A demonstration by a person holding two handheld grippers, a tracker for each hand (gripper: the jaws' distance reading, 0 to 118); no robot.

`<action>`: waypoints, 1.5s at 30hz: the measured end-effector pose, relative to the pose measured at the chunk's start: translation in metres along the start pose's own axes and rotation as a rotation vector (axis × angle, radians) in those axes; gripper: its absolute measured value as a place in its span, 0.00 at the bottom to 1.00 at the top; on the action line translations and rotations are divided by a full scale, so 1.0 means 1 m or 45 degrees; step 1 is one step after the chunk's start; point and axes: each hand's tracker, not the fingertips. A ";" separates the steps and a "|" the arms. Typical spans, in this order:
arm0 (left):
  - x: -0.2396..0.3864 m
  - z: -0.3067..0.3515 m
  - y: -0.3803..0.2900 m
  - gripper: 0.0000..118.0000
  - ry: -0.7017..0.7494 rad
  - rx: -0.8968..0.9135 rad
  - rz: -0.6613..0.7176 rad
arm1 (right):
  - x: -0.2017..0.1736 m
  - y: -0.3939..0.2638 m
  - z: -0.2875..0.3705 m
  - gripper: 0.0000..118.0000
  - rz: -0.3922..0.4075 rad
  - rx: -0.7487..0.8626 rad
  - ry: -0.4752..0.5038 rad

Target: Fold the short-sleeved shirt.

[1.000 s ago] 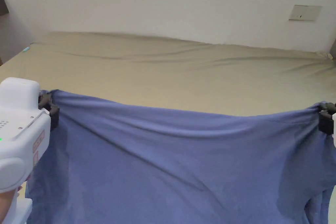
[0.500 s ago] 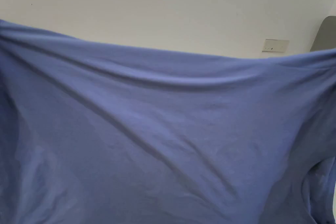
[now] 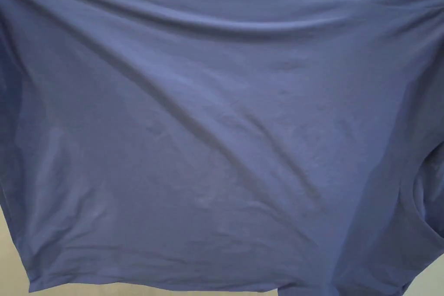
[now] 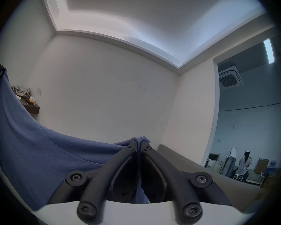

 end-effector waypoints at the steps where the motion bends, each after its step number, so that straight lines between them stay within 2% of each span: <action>1: 0.001 -0.011 0.004 0.01 0.004 -0.005 -0.002 | 0.000 0.002 -0.011 0.05 0.004 -0.004 0.001; 7: 0.021 -0.080 0.019 0.01 -0.018 -0.059 -0.009 | -0.004 0.012 -0.087 0.05 -0.008 -0.027 -0.037; 11: 0.037 -0.131 0.022 0.01 -0.022 -0.122 -0.114 | -0.011 0.021 -0.140 0.05 -0.002 -0.054 -0.070; 15: 0.051 -0.169 0.014 0.01 -0.035 -0.163 -0.108 | -0.019 0.020 -0.181 0.05 0.012 -0.091 -0.087; 19: 0.062 -0.209 0.001 0.01 -0.032 -0.190 -0.079 | -0.032 0.011 -0.215 0.05 0.050 -0.099 -0.107; 21: 0.068 -0.229 -0.003 0.01 -0.023 -0.200 -0.114 | -0.034 0.004 -0.230 0.05 -0.001 -0.102 -0.087; 28: 0.087 -0.283 -0.019 0.01 -0.008 -0.231 -0.142 | -0.063 -0.014 -0.276 0.05 0.055 -0.164 -0.111; 31: 0.093 -0.302 -0.037 0.01 -0.024 -0.268 -0.115 | -0.073 -0.031 -0.295 0.05 0.043 -0.198 -0.114; 35: 0.096 -0.323 -0.075 0.01 -0.084 -0.317 -0.075 | -0.083 -0.064 -0.318 0.05 0.018 -0.309 -0.038; 41: 0.111 -0.333 -0.147 0.01 -0.103 -0.432 -0.130 | -0.110 -0.130 -0.317 0.05 0.129 -0.412 0.041; 43: 0.114 -0.327 -0.171 0.01 -0.131 -0.482 -0.145 | -0.114 -0.155 -0.308 0.05 0.120 -0.453 0.076; 45: 0.115 -0.314 -0.197 0.01 -0.168 -0.533 -0.153 | -0.115 -0.182 -0.294 0.05 0.062 -0.494 0.119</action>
